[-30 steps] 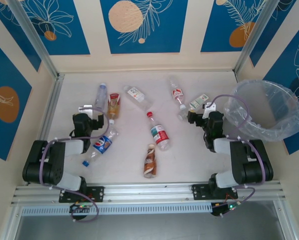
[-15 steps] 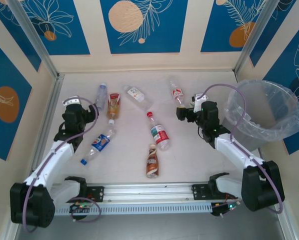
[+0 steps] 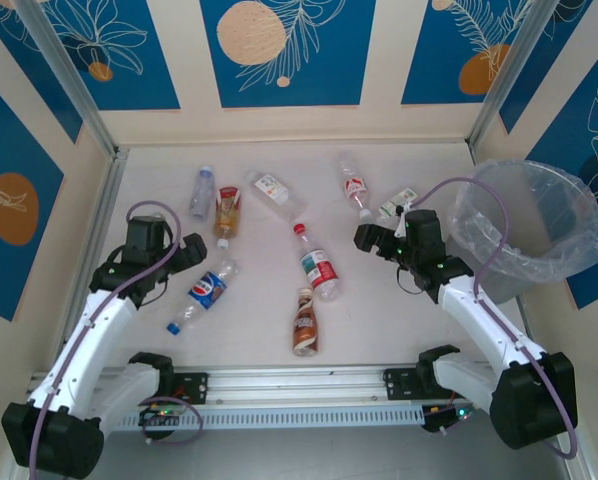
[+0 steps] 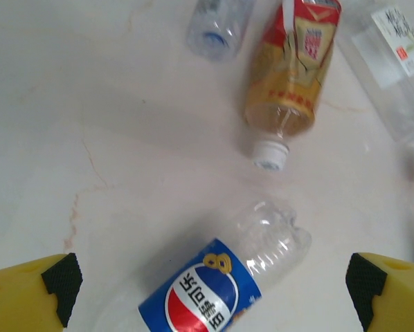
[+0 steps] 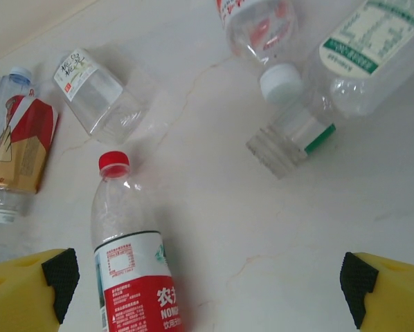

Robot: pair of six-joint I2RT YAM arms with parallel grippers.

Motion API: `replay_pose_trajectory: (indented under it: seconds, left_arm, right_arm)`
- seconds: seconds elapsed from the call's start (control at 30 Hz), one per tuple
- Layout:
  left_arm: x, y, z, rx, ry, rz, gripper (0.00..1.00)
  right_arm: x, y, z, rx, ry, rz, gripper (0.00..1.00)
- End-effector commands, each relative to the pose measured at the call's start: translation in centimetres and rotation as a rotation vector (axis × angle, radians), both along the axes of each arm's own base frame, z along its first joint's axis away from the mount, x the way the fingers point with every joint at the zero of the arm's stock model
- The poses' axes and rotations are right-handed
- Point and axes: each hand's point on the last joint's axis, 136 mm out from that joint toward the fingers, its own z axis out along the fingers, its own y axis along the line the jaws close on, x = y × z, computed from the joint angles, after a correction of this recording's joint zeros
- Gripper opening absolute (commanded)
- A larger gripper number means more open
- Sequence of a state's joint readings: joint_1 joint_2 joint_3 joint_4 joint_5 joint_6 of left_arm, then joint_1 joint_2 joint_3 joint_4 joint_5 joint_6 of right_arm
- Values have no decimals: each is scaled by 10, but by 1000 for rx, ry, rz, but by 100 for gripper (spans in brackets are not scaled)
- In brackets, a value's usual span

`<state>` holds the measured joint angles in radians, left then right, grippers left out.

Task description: Put the plastic bottles in the bin

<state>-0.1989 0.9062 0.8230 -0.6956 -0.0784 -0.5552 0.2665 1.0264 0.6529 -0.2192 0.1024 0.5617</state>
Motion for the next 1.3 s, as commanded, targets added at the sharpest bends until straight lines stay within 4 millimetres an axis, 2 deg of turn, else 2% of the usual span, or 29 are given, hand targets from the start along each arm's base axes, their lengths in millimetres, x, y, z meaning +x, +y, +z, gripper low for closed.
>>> replay_pose_trajectory:
  seconds: [0.0, 0.17, 0.27, 0.4, 0.6, 0.67, 0.8, 0.9, 1.0, 1.13, 1.27]
  left_arm:
    - [-26, -16, -10, -49, 146, -85, 99]
    - [-37, -20, -27, 12, 271, -158, 99]
    - [-42, -24, -34, 67, 322, -213, 99]
    - [-44, -34, -35, 101, 290, -305, 99]
    - [-36, -11, -41, 223, 303, -199, 99]
    - [-33, -10, -48, 232, 327, -165, 99]
    - [-21, -40, -68, 198, 301, -283, 99]
    - [-10, -54, -78, 239, 267, -349, 99]
    - [-5, -55, -88, 315, 302, -350, 99]
    - [-12, -38, -108, 490, 415, -321, 99]
    - [-19, -47, -126, 454, 431, -364, 99]
  right_arm:
    - [-8, 15, 3, 84, 63, 48, 99]
    - [-9, 21, 8, 116, 61, 57, 99]
    - [-6, 18, 9, 122, 56, 23, 99]
    - [-2, 13, 8, 107, 59, -11, 99]
    - [4, 12, 2, 108, 73, -44, 99]
    - [7, 13, 2, 109, 71, -46, 99]
    - [14, 12, 0, 94, 71, -54, 99]
    - [21, 13, -2, 74, 86, -55, 99]
    - [28, 15, -1, 51, 103, -41, 99]
    - [39, 20, 3, 22, 112, -20, 99]
    - [41, 25, 3, 24, 105, -17, 99]
